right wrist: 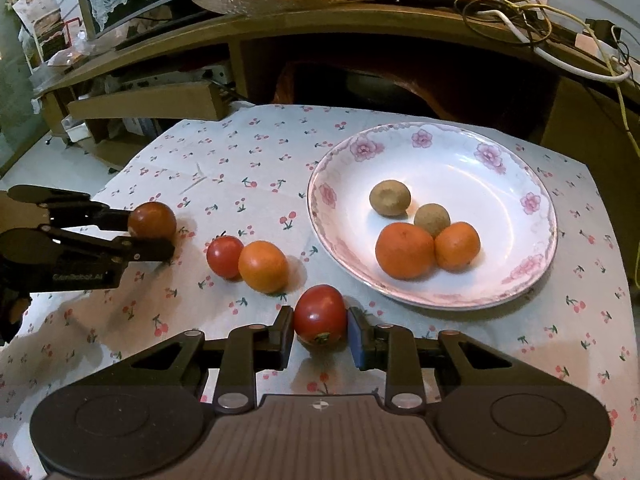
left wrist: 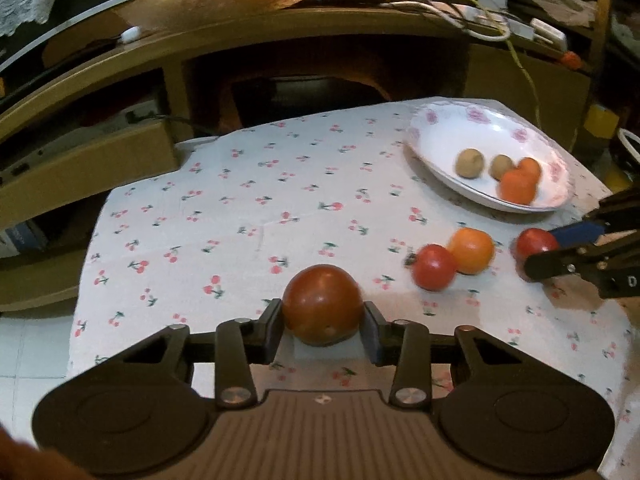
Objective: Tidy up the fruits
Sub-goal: 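Grasp a red tomato with the right gripper while the left gripper grasps the dark red apple, then carry the tomato and apple toward the white plate with both grippers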
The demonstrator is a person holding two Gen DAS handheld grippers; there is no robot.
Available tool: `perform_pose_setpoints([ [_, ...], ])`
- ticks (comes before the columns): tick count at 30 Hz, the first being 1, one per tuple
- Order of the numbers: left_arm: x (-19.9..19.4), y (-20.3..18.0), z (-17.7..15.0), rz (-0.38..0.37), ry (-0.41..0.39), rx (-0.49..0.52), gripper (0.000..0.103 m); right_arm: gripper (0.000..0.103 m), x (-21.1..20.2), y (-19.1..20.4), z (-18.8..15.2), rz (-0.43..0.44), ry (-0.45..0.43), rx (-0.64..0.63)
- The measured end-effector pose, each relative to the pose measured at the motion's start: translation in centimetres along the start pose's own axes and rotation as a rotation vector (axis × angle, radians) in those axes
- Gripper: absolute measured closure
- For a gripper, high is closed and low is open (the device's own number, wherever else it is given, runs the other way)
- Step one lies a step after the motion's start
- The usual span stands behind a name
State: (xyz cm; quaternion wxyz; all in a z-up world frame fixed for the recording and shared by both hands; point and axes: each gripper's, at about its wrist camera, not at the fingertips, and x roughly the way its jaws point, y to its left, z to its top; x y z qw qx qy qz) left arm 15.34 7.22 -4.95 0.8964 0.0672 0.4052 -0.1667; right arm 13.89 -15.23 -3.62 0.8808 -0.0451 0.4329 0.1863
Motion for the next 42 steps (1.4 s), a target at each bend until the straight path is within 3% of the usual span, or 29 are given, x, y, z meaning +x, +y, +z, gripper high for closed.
perform_pose_setpoints([
  [12,-2.8,-6.9,-1.2,-0.186,0.018,0.116,0.058,0.073,-1.8,-0.5,-2.1,-0.007,0.019,-0.041],
  [25,-1.9,-9.2,-1.3,-0.171,0.038,0.182,0.055,0.070,-2.6,-0.8,-3.3,0.007,0.030,-0.068],
  [36,-1.5,-8.7,-1.2,-0.168,0.041,0.165,0.048,0.058,-2.2,-1.0,-2.9,0.005,0.015,-0.044],
  [42,-1.4,-8.3,-1.0,-0.159,0.023,0.144,0.048,0.059,-1.9,-0.8,-3.0,-0.001,0.021,-0.051],
])
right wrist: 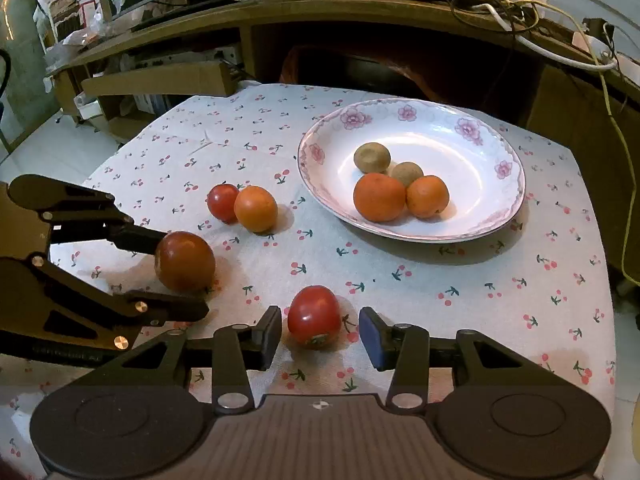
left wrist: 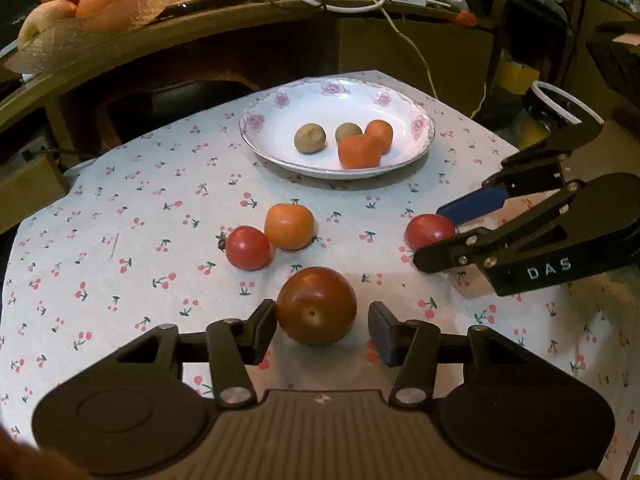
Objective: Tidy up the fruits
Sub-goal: 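Carry the tomato and apple toward the white plate with both grippers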
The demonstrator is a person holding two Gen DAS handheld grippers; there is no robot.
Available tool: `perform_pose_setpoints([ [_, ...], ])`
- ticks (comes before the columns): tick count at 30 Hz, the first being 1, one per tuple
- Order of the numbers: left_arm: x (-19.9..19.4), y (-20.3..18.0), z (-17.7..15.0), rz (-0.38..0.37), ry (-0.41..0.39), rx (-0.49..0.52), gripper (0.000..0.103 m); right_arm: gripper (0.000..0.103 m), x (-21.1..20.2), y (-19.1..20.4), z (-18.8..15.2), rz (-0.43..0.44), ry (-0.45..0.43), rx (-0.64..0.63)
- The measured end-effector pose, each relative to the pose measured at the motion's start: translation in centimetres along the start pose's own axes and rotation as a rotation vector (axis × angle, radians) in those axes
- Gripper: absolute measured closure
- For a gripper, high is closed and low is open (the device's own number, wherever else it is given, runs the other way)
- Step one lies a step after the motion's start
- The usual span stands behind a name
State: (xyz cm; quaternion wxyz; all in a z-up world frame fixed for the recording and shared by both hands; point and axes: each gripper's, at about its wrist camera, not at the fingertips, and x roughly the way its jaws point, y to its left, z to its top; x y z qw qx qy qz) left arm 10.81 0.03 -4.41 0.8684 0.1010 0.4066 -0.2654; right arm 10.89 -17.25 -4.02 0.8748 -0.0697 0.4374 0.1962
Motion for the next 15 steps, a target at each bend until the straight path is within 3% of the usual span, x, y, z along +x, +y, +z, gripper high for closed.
perform_pose_setpoints([
  [6,0.24,0.73,0.47,0.003,-0.002,-0.049,0.052,0.060,-0.07,-0.07,0.00,-0.004,0.009,0.000],
  [12,0.36,0.03,0.43,0.009,0.012,-0.023,0.058,0.074,-0.24,-0.24,-0.04,-0.016,0.018,0.006],
  [15,0.38,0.00,0.57,0.005,0.017,-0.031,0.058,0.075,-0.40,-0.27,-0.08,-0.022,0.018,0.013],
])
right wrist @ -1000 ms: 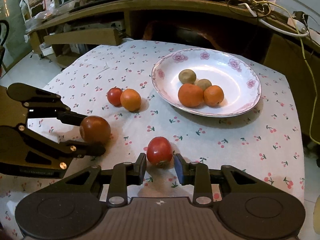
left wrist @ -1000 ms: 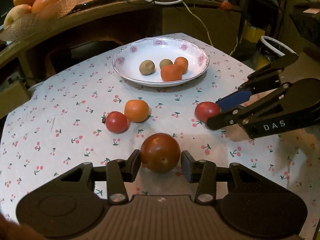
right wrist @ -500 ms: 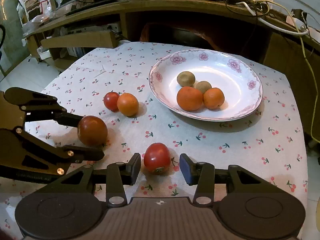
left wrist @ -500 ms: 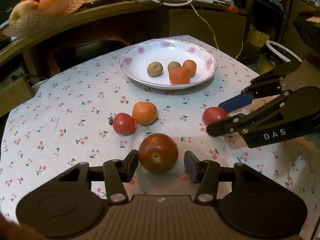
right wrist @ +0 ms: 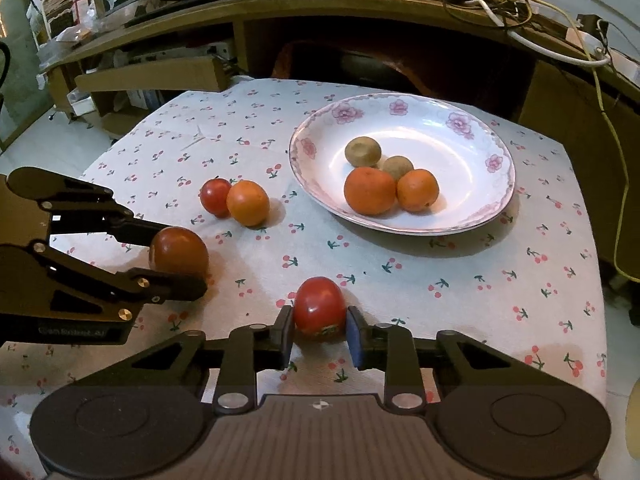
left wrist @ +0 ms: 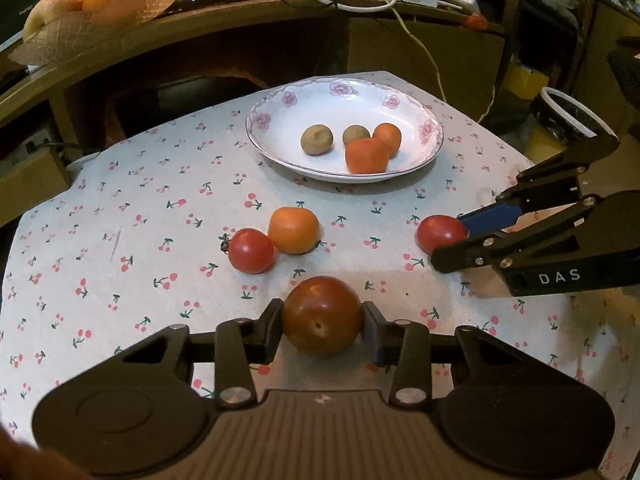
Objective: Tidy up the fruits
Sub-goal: 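Carry the tomato and apple toward the white plate with both grippers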
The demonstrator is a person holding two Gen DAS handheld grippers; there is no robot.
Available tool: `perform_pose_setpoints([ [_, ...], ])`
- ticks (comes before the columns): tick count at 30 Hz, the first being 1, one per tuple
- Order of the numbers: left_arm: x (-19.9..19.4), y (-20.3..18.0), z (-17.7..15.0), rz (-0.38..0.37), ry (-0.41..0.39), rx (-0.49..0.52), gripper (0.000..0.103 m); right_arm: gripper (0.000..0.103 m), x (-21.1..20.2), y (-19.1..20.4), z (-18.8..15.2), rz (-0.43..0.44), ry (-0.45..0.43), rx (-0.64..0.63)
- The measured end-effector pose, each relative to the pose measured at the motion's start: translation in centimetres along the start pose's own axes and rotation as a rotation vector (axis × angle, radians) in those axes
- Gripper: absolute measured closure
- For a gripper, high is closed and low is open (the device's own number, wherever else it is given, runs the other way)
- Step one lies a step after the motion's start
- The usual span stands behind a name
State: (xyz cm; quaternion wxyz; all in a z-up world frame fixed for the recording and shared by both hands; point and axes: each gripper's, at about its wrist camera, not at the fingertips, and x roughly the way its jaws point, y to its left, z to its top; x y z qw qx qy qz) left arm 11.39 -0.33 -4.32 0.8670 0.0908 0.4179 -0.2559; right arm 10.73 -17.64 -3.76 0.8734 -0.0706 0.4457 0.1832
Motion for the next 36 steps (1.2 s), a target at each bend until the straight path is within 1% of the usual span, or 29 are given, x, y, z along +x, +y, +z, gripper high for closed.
perform_pose_setpoints([
  [4,-0.3,-0.4,0.6,-0.018,-0.017,0.002,0.058,0.075,-0.6,-0.2,0.2,0.007,-0.016,0.016],
  [8,-0.5,-0.6,1.4,-0.021,-0.037,0.000,0.058,0.075,-1.2,-0.5,0.4,0.007,-0.038,0.032],
  [17,-0.8,-1.4,4.4,-0.016,-0.099,-0.002,0.058,0.075,-2.3,-1.5,1.6,0.000,-0.096,0.074],
  [23,0.1,-1.4,6.4,-0.003,-0.123,-0.012,0.058,0.075,-2.0,-2.6,2.8,-0.011,-0.121,0.109],
  [28,1.3,-1.1,7.6,0.012,-0.130,-0.027,0.058,0.075,-1.2,-3.6,3.8,-0.028,-0.125,0.138],
  [34,3.0,-0.3,8.0,0.022,-0.111,-0.052,0.058,0.075,-0.1,-4.1,4.2,-0.037,-0.118,0.137],
  [36,3.3,-0.3,8.1,0.020,-0.116,-0.050,0.058,0.075,0.2,-4.3,4.4,-0.038,-0.114,0.139],
])
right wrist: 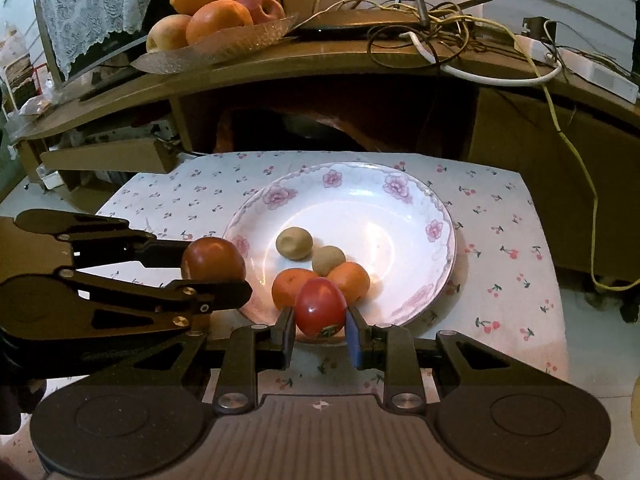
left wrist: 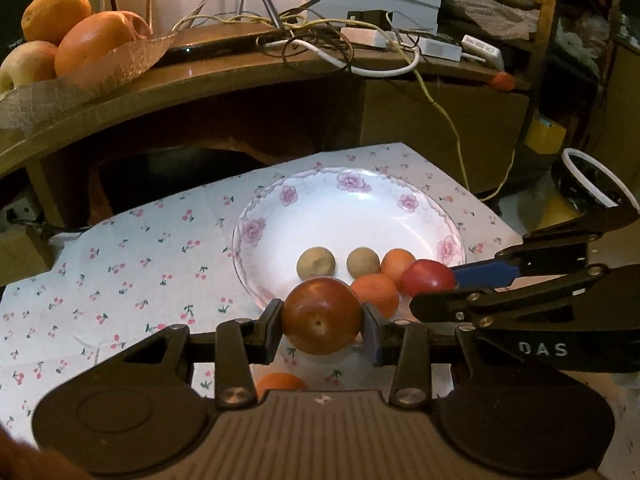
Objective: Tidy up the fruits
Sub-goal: 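Carry the tomato and apple toward the white plate with both grippers, then lower the apple and tomato into the plate and open both grippers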
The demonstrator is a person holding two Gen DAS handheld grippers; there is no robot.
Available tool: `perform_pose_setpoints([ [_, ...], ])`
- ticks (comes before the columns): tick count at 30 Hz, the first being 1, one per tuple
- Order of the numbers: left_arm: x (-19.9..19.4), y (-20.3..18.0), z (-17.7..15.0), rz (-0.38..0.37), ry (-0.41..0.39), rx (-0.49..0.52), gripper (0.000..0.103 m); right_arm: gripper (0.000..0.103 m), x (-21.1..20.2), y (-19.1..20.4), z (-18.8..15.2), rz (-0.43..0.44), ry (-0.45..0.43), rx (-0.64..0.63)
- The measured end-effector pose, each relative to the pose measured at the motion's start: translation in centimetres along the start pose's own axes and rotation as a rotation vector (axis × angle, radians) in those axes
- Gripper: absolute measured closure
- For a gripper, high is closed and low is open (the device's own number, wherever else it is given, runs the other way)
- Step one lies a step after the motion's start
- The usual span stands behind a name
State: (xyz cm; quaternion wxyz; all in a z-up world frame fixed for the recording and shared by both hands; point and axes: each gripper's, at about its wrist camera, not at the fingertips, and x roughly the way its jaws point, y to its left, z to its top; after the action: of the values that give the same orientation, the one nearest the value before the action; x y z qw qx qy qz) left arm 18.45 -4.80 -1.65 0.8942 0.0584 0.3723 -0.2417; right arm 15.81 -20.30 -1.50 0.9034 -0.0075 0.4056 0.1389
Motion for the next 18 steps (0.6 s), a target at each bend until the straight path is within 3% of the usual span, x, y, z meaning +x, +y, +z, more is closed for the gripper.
perform_pose_setpoints([
  [18,1.7,0.3,0.7,0.007,0.000,-0.014,0.057,0.072,1.8,-0.8,0.8,-0.045,-0.005,-0.003],
])
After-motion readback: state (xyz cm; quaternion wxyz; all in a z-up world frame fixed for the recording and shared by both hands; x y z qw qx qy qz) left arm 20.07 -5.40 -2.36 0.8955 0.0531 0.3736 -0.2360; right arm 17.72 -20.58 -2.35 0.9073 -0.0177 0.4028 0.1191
